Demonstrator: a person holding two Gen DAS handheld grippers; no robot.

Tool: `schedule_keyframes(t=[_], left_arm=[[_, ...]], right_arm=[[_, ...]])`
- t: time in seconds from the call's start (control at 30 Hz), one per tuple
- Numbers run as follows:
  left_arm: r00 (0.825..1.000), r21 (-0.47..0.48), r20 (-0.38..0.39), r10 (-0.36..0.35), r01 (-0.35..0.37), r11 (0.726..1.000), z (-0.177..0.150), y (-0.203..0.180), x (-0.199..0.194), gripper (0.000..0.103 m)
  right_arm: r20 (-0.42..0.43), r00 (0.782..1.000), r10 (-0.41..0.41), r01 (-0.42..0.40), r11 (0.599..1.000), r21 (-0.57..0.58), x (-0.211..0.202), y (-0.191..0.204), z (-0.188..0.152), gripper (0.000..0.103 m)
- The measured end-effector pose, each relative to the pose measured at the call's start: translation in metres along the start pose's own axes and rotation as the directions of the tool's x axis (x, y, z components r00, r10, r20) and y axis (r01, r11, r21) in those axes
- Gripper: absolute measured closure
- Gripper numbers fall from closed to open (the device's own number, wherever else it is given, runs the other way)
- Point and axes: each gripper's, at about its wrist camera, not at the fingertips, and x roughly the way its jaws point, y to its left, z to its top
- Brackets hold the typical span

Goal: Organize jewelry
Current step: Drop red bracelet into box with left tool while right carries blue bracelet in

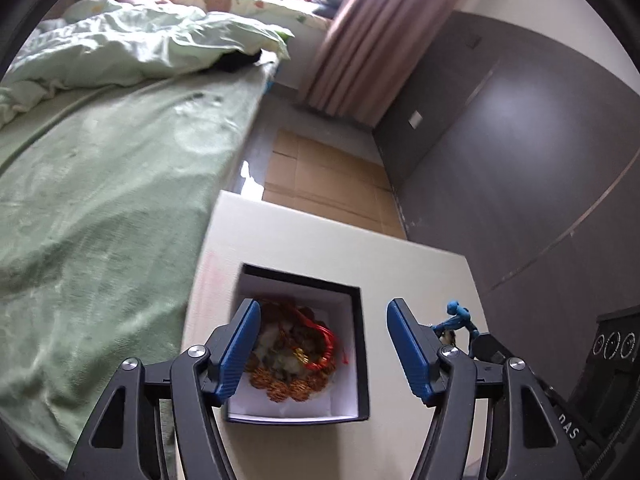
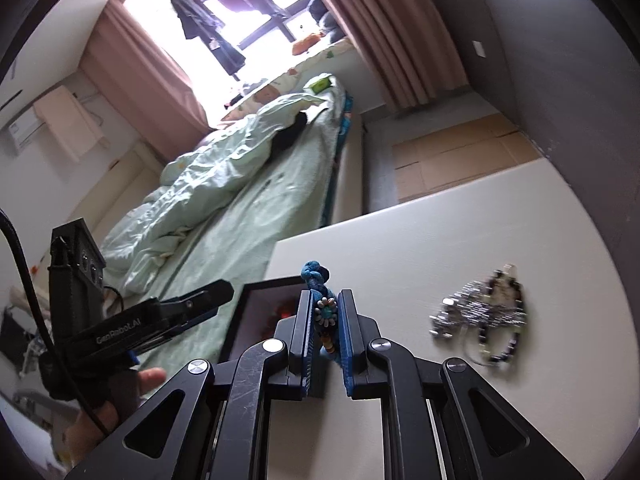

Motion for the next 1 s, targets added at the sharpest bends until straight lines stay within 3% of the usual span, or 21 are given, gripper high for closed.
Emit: schedule_keyframes(t=[0.37,0.5,0.57,0.63,0.73,1.0], left_arm=[[0.997,-0.110,0.056,0.055,-0.049,0.993,0.002,0.027,-0.015,0.036],[0.996,-0.137,0.047,0.074,-0.067,0.988,0.003,0.033,-0.011,0.036],[0.997,-0.137,0.039,0.073,-0.068,0.988,0.003,0.033,-0.010,0.036],[0.996,-0.131,0.040,0.075,-0.069,0.989,0.002,0.031,-0.010,0.035],[0.998,-0.116,0.039,0.058,-0.054,0.992,0.001,0.024,-0.006,0.018],[1.000,0.000,0.030,0.011,-0.011,1.000,-0.003,-0.018,-0.001,0.014]], right_arm=[[-0.013,0.991,0.132,-0.133,0.990,-0.048,0.028,0.048,0.000,0.090],[-0.063,0.983,0.171,-0.174,0.984,-0.041,0.044,0.059,0.004,0.089],[-0.104,0.984,0.145,-0.149,0.988,-0.030,0.053,0.059,0.005,0.082],[-0.118,0.987,0.108,-0.110,0.994,-0.003,0.055,0.049,0.005,0.052],[-0.084,0.995,0.063,-0.062,0.998,0.015,0.043,0.037,0.006,0.049],[-0.074,0.997,0.016,-0.010,0.997,0.078,0.007,-0.008,0.008,0.036]])
